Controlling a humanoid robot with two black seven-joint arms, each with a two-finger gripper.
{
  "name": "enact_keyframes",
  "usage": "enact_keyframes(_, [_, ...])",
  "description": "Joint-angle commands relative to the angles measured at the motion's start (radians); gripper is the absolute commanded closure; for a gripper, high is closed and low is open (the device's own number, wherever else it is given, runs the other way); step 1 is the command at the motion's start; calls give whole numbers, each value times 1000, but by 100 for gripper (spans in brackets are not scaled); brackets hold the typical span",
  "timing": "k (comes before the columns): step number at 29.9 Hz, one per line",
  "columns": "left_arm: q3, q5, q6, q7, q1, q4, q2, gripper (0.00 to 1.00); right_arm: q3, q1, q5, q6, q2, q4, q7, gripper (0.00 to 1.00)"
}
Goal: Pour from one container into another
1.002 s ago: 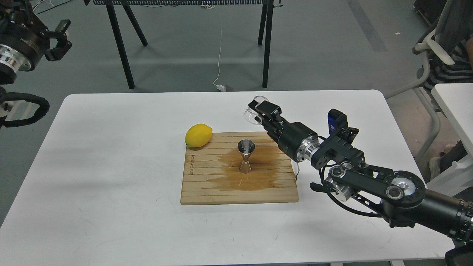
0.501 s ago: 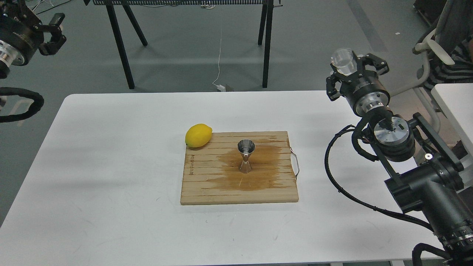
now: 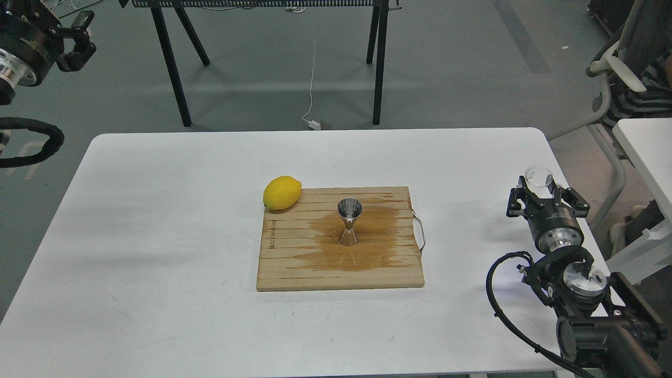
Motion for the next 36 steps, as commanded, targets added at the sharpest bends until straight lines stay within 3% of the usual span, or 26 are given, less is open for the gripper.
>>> enact_keyframes(1, [0,0,0,0,0,1,-2,1,-1,9,28,5,6,-43,-1,74])
enact_keyframes(7, [2,0,1,-2,2,0,-5,1,2,12,29,-93,43,-43,0,70])
enact_keyframes(14, [3,0,1,-2,2,0,-5,1,0,12,31,-114,83,-40,-1,55])
enact_keyframes(15, [2,0,1,-2,2,0,-5,1,0,12,34,-114,86,-39,-1,51])
enact_keyframes(17, [3,0,1,-2,2,0,-3,1,2,12,41,-125,88,-33,-1,16])
enact_keyframes(21, [2,0,0,-2,2,0,2,1,4,15,57,-145,88,-11,-1,4])
enact_keyframes(30, [3,0,0,-3,2,0,0,1,0,6,57,-146,88,35,0,1])
enact_keyframes(36, [3,0,0,-3,2,0,2,1,4,-39,55,-171,88,192,2,1])
